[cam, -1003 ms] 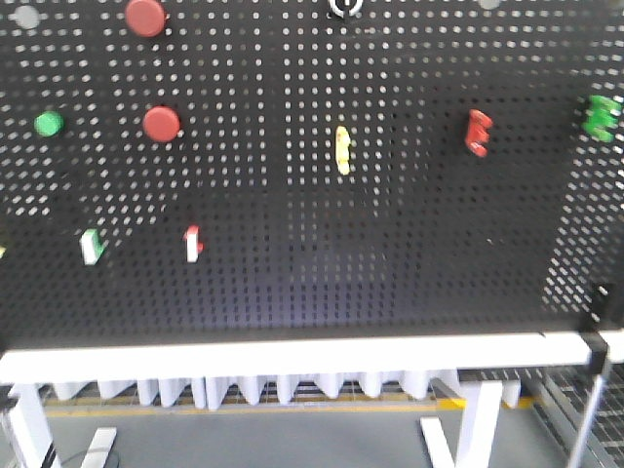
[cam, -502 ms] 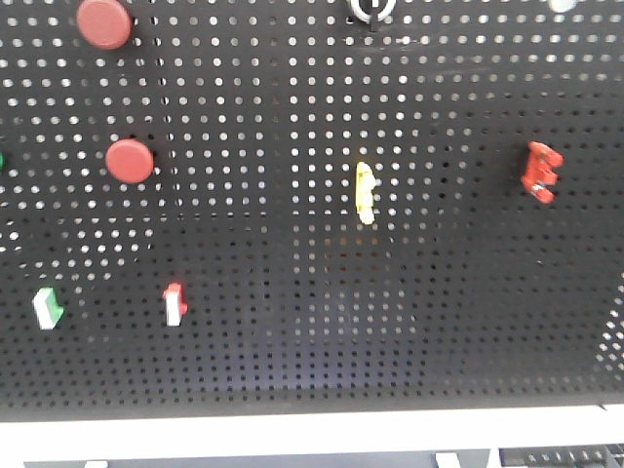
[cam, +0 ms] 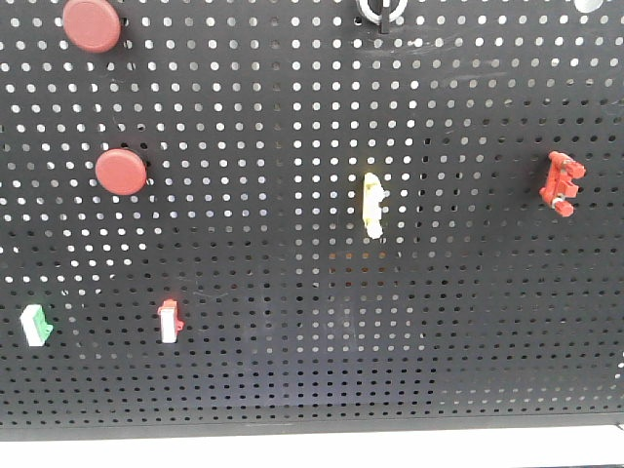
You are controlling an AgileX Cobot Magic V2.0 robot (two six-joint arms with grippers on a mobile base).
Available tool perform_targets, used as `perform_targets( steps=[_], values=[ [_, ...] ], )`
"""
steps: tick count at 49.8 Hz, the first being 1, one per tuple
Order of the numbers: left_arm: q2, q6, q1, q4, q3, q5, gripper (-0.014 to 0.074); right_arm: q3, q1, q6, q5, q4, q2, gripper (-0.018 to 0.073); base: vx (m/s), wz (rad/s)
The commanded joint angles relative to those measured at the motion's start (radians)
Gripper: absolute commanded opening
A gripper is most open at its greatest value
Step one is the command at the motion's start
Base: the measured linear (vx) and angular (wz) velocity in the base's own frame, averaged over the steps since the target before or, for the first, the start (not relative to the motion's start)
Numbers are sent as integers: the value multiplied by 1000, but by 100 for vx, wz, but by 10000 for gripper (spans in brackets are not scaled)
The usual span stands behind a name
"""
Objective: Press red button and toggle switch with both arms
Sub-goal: 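Drive the base forward up to the black pegboard, then raise both grippers toward the red button and white rotary switch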
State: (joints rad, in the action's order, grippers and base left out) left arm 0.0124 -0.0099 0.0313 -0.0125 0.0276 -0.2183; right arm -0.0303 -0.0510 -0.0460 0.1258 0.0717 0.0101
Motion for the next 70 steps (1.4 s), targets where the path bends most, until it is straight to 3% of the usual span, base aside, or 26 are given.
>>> perform_targets(
  steps=[1,13,22,34,41,46,54,70],
  values=[
    [5,2,-2,0,34,79,1,-11,5,5,-89,3,5,0,0,0],
    [5,2,-2,0,34,79,1,-11,5,5,-97,3,5,0,0,0],
    [5,1,-2,0,34,104,1,-11,5,5,-218,3,5,0,0,0],
    [5,-24,-2,-2,34,306,1,-10,5,5,-461,2,5,0,0,0],
    [5,-70,-2,13,10,464,1,54,5,4,-438,3,4,0,0,0],
    [4,-97,-2,13,-58,524,1,176,5,5,-316,7,-22,0,0,0],
    [-55,-112,-2,-16,-264,461,1,405,5,5,-186,7,-161,0,0,0],
    [-414,-114,-2,-212,-736,434,1,751,5,6,-251,7,-559,0,0,0]
  ],
)
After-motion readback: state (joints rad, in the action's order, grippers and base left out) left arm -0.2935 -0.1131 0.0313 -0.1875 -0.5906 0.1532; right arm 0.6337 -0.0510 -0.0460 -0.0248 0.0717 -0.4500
